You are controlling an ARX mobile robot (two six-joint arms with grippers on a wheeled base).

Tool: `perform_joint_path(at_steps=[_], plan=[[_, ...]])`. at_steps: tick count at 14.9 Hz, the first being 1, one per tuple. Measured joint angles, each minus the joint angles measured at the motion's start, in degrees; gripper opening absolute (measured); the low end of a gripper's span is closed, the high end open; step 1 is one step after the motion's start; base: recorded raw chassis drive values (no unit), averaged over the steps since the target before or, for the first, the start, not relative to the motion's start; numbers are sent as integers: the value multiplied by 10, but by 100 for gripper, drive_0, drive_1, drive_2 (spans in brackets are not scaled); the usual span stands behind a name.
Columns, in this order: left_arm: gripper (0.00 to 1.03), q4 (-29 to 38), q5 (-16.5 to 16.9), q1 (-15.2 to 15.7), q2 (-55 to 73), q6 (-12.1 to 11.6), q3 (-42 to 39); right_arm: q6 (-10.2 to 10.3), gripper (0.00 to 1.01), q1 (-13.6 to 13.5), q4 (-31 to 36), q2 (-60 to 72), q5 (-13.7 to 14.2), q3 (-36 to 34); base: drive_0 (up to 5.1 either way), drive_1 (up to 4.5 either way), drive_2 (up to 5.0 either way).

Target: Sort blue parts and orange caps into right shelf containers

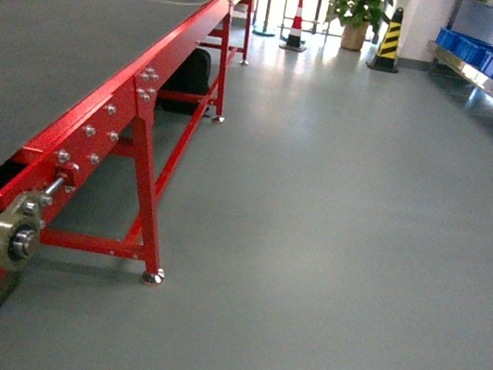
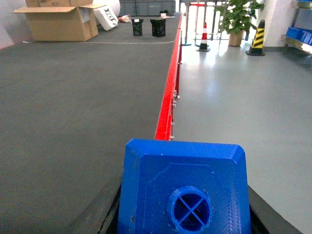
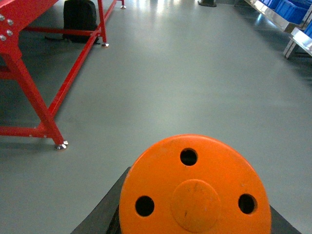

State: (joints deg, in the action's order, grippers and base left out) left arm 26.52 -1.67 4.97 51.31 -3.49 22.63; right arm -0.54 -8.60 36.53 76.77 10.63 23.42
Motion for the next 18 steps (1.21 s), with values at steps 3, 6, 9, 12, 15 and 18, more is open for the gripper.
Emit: perform_joint_path(at_steps=[3,6,9,12,15,18], plan=[[45,1,0,0,0,0,0,0,45,0,1,0,0,0,510,-231,-231],[44,2,0,0,0,0,0,0,45,0,0,0,0,0,508,-235,-235],[44,2,0,1,0,0,0,0,45,0,0,0,-1,0,504,-241,-241],[44,4,0,0,0,0,0,0,45,0,0,0,0,0,513,-232,-232],[44,3,0,0,0,0,0,0,45,0,0,0,0,0,509,-236,-236],[44,1,1,-1,0,0,0,0,45,3,-3,0,0,0,170,-79,-79]])
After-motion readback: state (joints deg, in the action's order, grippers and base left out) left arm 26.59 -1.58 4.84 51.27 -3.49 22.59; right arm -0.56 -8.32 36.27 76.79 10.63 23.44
